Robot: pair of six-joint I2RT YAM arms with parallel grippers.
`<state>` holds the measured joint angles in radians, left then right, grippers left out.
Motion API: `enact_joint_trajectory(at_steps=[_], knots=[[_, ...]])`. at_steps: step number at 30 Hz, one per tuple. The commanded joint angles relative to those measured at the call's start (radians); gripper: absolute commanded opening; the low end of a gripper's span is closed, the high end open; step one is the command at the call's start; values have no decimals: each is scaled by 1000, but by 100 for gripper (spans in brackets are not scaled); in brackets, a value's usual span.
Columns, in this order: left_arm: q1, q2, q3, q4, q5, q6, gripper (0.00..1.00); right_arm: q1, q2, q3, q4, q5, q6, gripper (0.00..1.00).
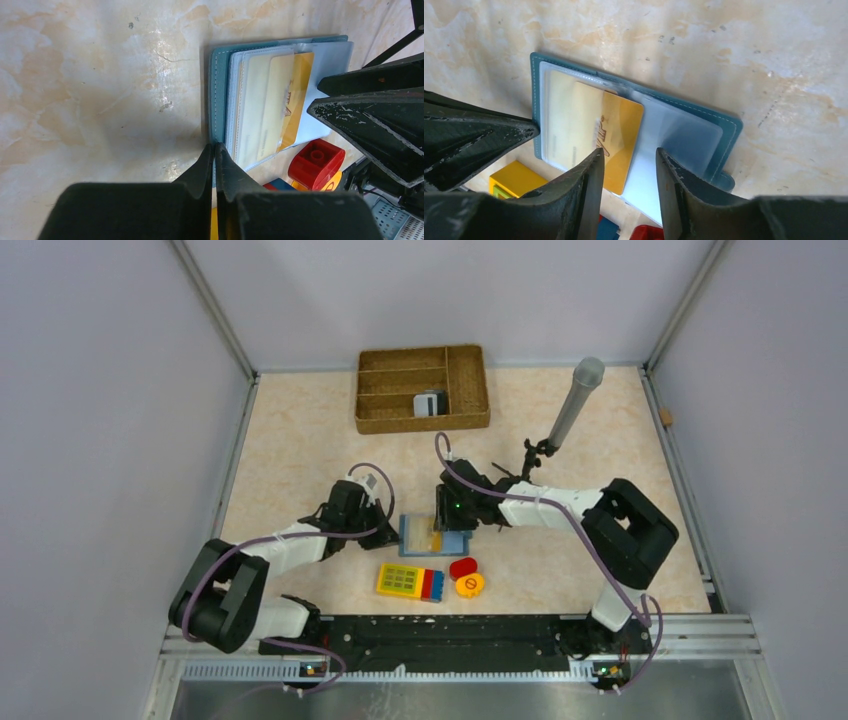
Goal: Put the credit cards into the card holder
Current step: Insert the credit card into the card holder.
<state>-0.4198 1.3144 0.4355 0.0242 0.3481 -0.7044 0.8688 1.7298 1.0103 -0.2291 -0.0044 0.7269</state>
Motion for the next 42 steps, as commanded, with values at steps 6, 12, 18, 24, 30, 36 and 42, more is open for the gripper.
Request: enact_joint_trajectory(at_steps=[6, 12, 18, 24, 30, 36, 42], knots=[[-2, 7, -5, 43, 15, 2, 0, 20, -18, 11, 5, -43, 13, 33], [-2, 7, -4, 42, 15, 2, 0, 42, 24, 30, 51, -90, 37, 28], [-2, 4, -6, 41, 17, 2, 0, 61, 45, 71, 72, -97, 53, 24], [-2, 4, -7, 47, 19, 2, 0, 73, 72, 80, 126, -108, 58, 22], [-2, -4, -10, 37, 8, 3, 0, 75, 41, 97, 7, 20, 40, 25], [-1, 2, -8, 36, 4, 3, 0, 75, -28, 62, -45, 116, 42, 35], [-2, 5, -7, 34, 6, 2, 0, 73, -19, 50, -56, 132, 56, 40]])
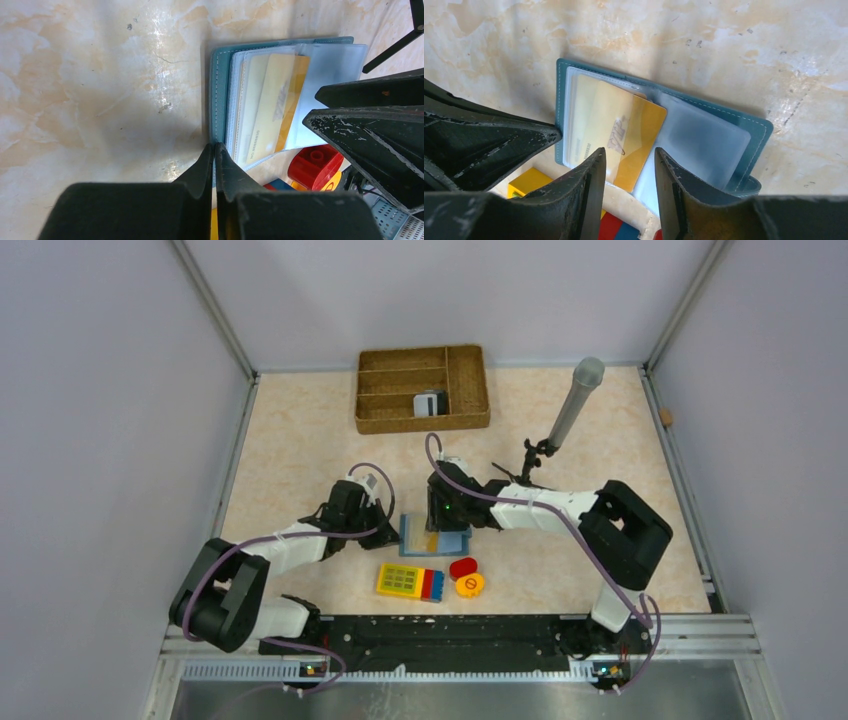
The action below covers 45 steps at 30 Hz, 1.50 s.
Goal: Put the credit cards into the card holder
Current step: Insert the credit card into the card holder.
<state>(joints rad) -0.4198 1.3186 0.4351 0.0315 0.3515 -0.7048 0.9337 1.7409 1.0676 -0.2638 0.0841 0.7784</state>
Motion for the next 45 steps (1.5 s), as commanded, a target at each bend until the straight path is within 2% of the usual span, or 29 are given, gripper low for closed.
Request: enact_joint_trajectory(at_steps=[1, 17, 45], knots=[[-1, 1, -7, 27, 3, 4, 0, 7, -24, -6, -19, 42, 7, 41], [-2, -1, -7, 26, 7, 6, 0, 0, 68, -12, 91, -80, 46, 39], [-2, 9, 5, 31, 14, 2, 0, 22, 91, 61, 137, -114, 9, 21]])
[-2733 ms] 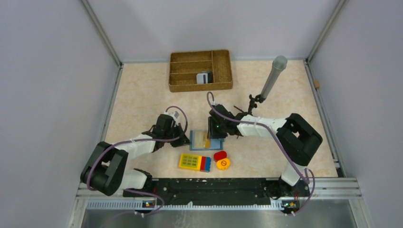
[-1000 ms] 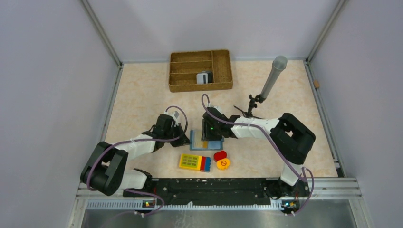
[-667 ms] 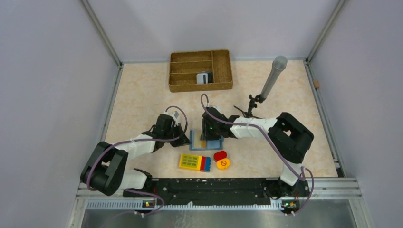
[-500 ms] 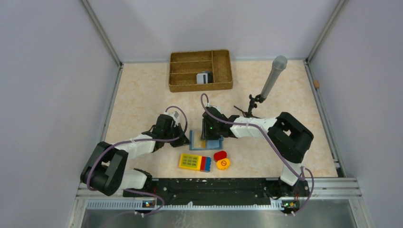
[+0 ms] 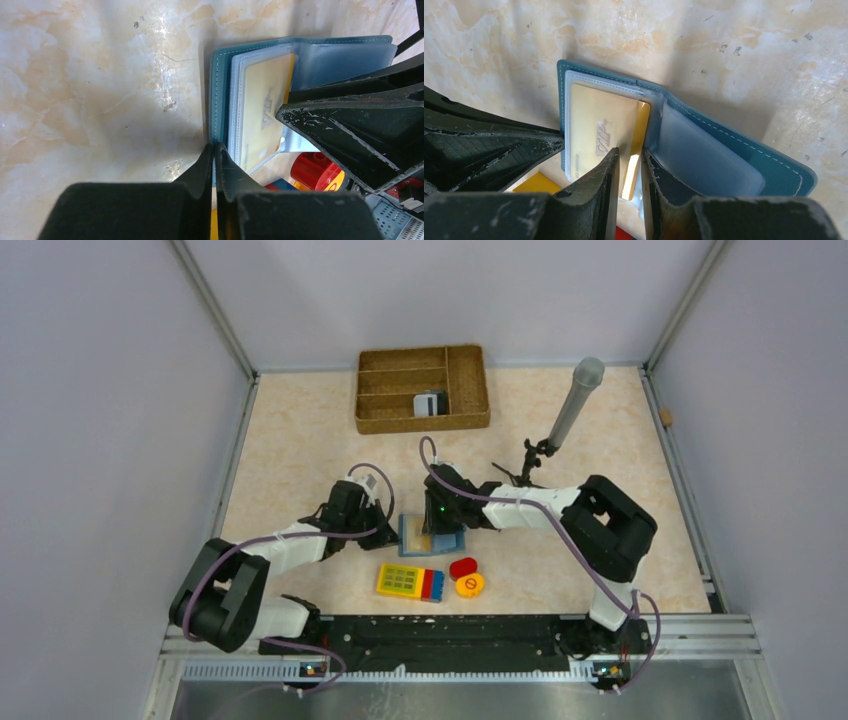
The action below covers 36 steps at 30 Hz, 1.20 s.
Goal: Put the credit cards into the card holder
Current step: Insert the credit card into the card holder, then move the storage box to the center of the board.
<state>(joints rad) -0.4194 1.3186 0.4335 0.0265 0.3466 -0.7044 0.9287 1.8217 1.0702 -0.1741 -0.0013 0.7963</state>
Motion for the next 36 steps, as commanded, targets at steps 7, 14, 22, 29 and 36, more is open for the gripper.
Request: enact_joint_trajectory(at_steps=[7, 14, 22, 29, 36], knots=[[14, -17, 20, -1, -6, 14, 0, 27, -95, 83, -42, 108, -163, 31], [78, -75, 43, -94, -7, 37, 41, -29, -166, 212, -177, 155, -476, 63], [121, -192, 201, -356, -75, 119, 96, -191, -56, 425, -246, 117, -633, 70], [174, -262, 469, -656, -118, 304, 99, -269, 110, 621, -218, -9, -860, 72], [221, -260, 576, -690, -188, 425, 99, -315, 279, 813, -190, -34, -1018, 72]])
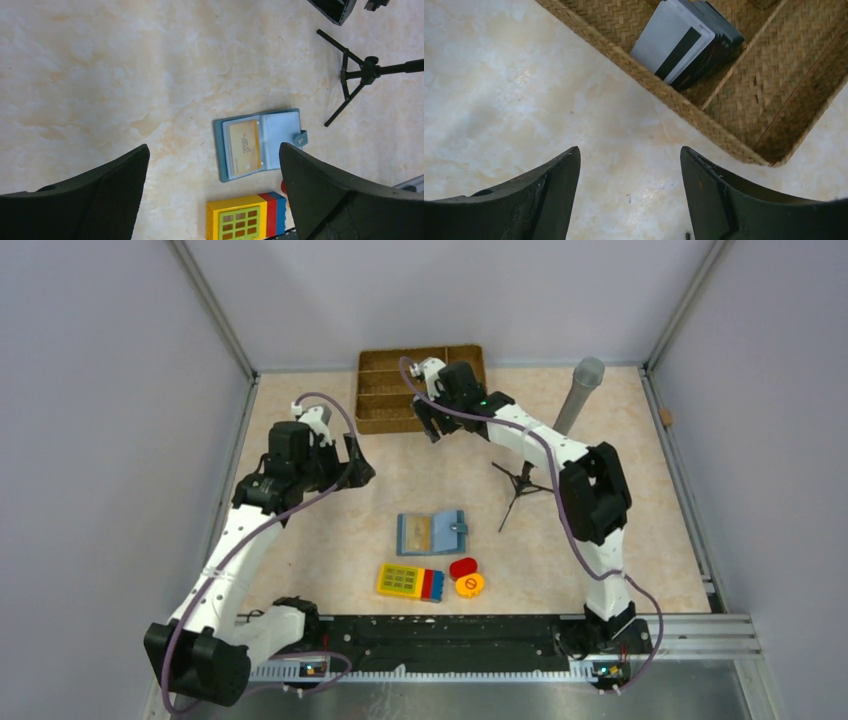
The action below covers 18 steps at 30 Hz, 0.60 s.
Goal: Put the credit cards into the card holder
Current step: Move the storage box to the center of the board.
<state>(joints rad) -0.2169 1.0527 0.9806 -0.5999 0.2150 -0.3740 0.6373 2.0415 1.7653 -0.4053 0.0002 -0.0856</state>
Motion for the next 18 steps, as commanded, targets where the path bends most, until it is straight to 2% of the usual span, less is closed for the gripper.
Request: enact_joint_trajectory(at_steps=[1, 13, 18], knots=[[22, 12, 22, -54, -47, 93, 99, -26, 86, 140, 53, -32, -152, 72], [92, 20, -66, 46, 5, 76, 99, -66, 352, 469, 47, -28, -260, 63], [112, 24, -74, 58, 37, 72, 99, -81, 441, 579, 30, -80, -274, 63]])
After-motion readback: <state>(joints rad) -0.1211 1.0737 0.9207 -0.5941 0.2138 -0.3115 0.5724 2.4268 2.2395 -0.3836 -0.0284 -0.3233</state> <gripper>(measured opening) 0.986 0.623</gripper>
